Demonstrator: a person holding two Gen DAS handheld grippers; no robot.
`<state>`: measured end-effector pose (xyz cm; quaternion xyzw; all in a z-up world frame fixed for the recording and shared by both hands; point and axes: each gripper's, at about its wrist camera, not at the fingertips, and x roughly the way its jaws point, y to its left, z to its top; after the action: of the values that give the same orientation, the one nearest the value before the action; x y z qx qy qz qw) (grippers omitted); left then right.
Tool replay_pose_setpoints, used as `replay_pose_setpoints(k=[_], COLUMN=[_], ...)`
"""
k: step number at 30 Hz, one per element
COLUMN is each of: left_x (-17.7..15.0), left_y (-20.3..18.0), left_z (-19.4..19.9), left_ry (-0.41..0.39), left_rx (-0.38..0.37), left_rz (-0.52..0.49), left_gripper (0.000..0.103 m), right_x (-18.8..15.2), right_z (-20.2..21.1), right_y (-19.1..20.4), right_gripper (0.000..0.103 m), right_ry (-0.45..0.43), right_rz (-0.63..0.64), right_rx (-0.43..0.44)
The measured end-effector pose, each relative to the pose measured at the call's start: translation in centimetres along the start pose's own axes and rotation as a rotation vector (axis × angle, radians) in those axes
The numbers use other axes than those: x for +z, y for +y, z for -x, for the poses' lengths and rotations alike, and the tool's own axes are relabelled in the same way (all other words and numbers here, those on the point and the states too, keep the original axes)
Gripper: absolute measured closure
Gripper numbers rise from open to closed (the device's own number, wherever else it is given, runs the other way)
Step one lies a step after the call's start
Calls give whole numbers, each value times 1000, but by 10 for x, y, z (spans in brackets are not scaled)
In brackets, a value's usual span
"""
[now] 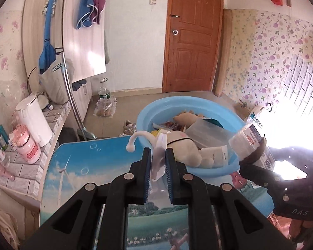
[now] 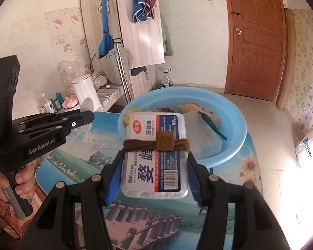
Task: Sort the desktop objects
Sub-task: 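Carry hook and toothpick box into the basin and open both tools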
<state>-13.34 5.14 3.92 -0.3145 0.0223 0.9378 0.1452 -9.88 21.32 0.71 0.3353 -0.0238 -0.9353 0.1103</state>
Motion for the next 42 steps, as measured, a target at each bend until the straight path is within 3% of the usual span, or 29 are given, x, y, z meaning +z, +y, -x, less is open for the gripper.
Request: replay_pose_setpoints(k=[11,17,20,22,25,29,31,33,42], left_x=[44,36,11,-10,-42,-72,-78,-81,-74], left_y=[-29,8,41,66,100,118,118,117,121], left_z=[-52,-38,-26,-21,-21,-33,-43,-56,-104], left_ry=[-8,-8,29,66,147,226,234,232,286], left_rx=[-74,19,100,164,230,235,223,228,240], left_rz=[-37,26,58,100,175,203,189,163,124], left_gripper=[91,90,81,62,46,43,36,28,24], right_x=[25,20,17,17,19,22,22,23,26], right_z=[-36,-42,-43,-43,-43,-47,-48,-50,-58], right_y=[-48,-53,-51,-52,-49,-45,-44,-43,-46], right_gripper=[49,49,49,49,48,48,48,48,48], right_ry=[7,3,6,9,15,20,25,31,51], right_rz=[-29,-42,-46,-46,-47,-39,-39,-37,-32], right_rx=[-60,-41,-36,-39,-45,-62,-67,-76,-99])
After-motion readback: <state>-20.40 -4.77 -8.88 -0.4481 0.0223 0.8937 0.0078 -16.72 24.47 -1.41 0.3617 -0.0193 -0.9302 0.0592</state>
